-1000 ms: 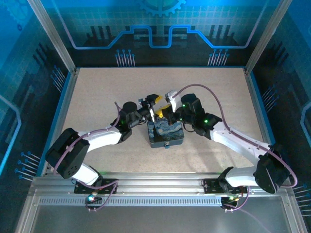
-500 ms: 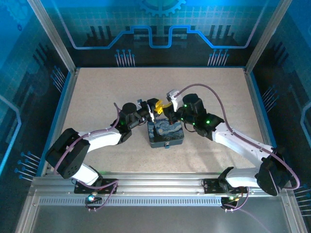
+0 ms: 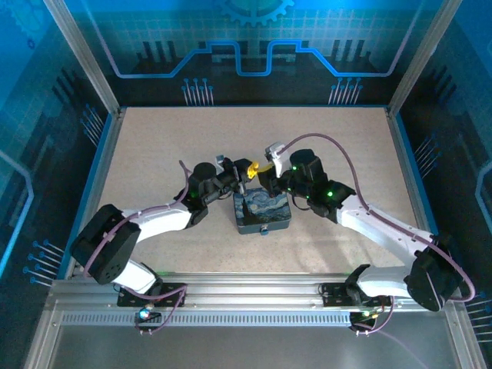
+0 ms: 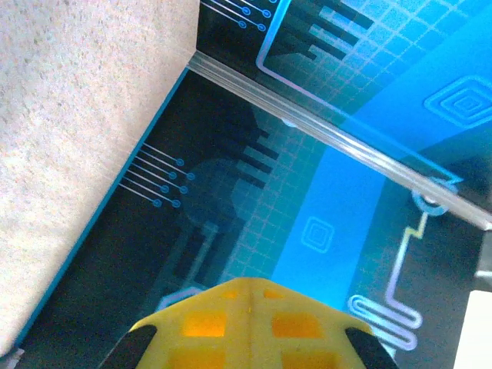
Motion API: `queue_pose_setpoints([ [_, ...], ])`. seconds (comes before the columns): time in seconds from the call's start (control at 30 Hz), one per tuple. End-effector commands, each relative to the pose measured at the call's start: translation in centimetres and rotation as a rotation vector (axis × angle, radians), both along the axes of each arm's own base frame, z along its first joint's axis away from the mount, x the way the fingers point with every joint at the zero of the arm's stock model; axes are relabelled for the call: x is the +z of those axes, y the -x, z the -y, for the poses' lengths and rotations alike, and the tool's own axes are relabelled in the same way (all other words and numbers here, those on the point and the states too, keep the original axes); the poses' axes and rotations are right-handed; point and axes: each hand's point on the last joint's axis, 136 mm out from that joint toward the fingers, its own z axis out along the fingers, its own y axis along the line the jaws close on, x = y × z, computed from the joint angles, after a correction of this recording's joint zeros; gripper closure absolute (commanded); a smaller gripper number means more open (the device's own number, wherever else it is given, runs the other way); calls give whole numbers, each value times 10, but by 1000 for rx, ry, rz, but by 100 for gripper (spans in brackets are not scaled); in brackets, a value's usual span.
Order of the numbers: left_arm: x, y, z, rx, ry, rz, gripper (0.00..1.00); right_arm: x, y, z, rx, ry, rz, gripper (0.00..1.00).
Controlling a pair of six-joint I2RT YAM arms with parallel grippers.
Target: Unlock the padlock with the key
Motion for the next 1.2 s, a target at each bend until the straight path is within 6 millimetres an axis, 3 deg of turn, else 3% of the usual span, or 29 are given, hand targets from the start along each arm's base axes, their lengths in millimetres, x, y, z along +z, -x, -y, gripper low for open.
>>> queue_pose_setpoints([
  [0.0,25,-1,-4,9,-175,177,100,20,8,7,34,-96,0,78],
  [0.07,32,-1,-7,10,-280,232,100,29,12,11,58,-138,-1,71],
  [0.1,38,0,-9,7,-346,280,100,20,16,16,65,-147,-24,67],
  [0.17,50,2,-13,3,-467,358,100,26,17,24,70,-204,-34,61],
  [0.3,84,11,-13,-13,-675,567,100,43,17,35,107,-361,-74,51],
  [0.57,138,36,2,-97,-764,921,100,95,24,33,289,-595,-93,36],
  [0.8,159,50,3,-102,-732,1034,100,117,28,24,380,-653,-97,39],
  [1.07,161,50,3,-97,-715,1024,100,122,32,3,433,-655,-111,48],
  [1.17,160,50,2,-94,-713,1021,100,115,33,-4,440,-641,-134,51],
])
